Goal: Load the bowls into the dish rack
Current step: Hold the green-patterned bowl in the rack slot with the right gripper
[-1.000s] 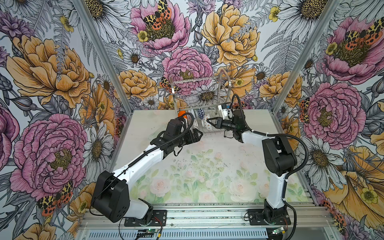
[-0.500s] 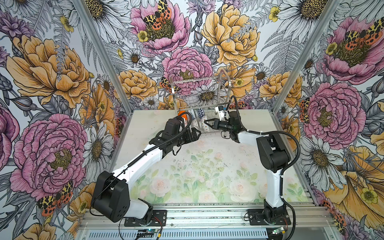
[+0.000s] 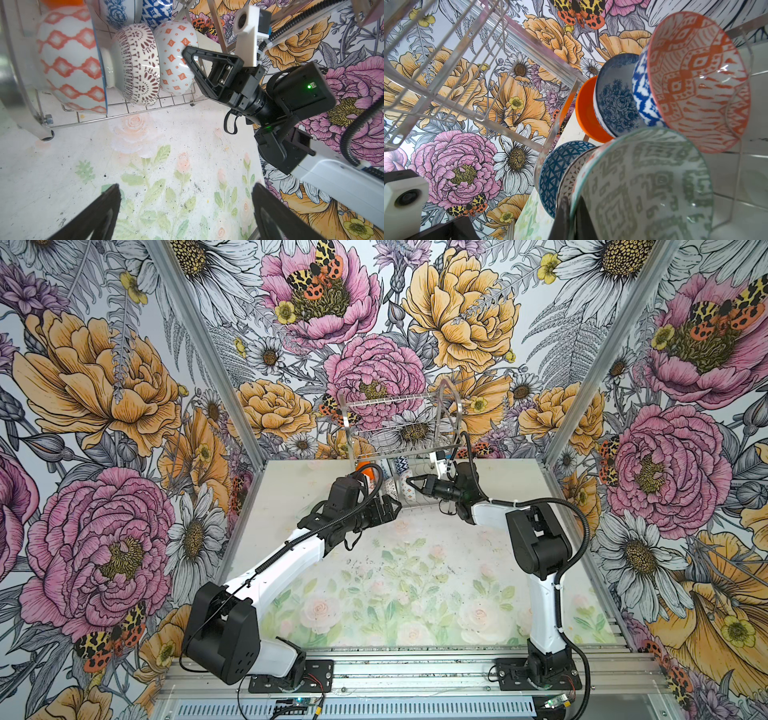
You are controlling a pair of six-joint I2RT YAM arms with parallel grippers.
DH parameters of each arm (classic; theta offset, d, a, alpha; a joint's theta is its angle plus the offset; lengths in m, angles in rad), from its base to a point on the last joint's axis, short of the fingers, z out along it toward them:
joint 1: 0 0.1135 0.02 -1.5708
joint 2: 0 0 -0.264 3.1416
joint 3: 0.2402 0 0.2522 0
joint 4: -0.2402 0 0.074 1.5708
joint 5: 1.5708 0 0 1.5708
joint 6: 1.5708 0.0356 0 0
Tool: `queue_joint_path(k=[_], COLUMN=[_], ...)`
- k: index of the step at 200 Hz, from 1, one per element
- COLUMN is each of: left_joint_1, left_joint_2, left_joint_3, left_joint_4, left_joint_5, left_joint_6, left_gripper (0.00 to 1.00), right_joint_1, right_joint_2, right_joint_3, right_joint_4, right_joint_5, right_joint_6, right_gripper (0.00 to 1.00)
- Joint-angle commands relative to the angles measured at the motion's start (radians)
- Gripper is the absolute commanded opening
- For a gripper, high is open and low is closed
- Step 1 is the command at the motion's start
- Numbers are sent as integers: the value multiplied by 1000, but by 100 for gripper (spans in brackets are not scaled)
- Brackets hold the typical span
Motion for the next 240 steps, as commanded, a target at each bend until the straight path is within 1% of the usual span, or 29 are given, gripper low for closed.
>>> queue_joint_path(k=[1,50,79,114,172,240], left_joint_1=[9,8,10,10,12,13], left_joint_2=[1,0,-3,-8,-11,-8], left_joint_3=[-11,-12,-11,-12,-13,-13], left_joint_4=[21,21,20,21,21,21], left_joint_5=[21,15,15,13,13,13], left_joint_6=[7,10,9,9,9,9], left_gripper=[99,99,99,99,99,99], right_joint_1=[8,7,6,1,-19,-26], right_joint_2=[25,4,-8,6,15,13], right_joint_3=[33,0,-13,-3,-6,-12], right_joint_4=[70,43,7,5,-51,-61], right_joint_5=[-20,-33,-32,-33,-12,-34], right_joint_6=[28,29,3,16,13,12], right_gripper=[0,0,0,0,0,0])
